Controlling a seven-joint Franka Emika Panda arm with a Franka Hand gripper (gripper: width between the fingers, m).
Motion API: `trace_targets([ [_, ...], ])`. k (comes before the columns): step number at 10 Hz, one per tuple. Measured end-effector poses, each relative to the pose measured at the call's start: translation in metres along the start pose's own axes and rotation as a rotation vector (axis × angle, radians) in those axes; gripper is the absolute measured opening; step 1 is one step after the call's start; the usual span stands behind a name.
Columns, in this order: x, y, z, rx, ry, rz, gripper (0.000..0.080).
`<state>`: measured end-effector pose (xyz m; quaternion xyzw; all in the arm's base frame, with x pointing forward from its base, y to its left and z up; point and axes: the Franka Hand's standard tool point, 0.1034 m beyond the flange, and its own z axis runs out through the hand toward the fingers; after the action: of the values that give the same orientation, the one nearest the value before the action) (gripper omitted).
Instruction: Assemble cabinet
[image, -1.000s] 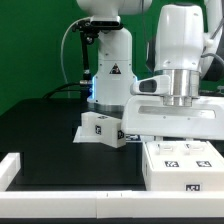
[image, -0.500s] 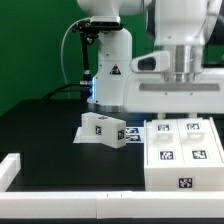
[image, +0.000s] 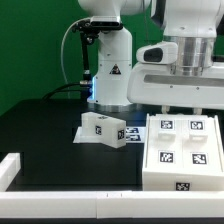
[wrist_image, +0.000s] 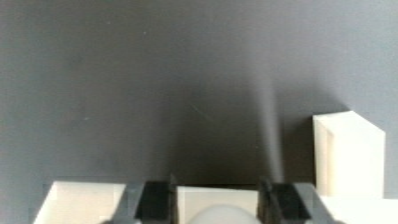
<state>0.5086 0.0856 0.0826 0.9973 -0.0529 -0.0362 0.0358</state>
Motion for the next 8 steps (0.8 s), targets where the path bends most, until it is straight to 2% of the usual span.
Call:
trace_targets([
  [1,0.011,0.005,-0.019,-0.015,-0.014,-0.048,0.0210],
  [2,0.023,0.006,-0.033,-0.015,0.012,-0.111,0.0210],
  [3,0.029,0.005,-0.039,-0.019,0.037,-0.163,0.0210],
  [8,0.028,0.006,-0.040,-0.019,0.025,-0.137,0.0211],
])
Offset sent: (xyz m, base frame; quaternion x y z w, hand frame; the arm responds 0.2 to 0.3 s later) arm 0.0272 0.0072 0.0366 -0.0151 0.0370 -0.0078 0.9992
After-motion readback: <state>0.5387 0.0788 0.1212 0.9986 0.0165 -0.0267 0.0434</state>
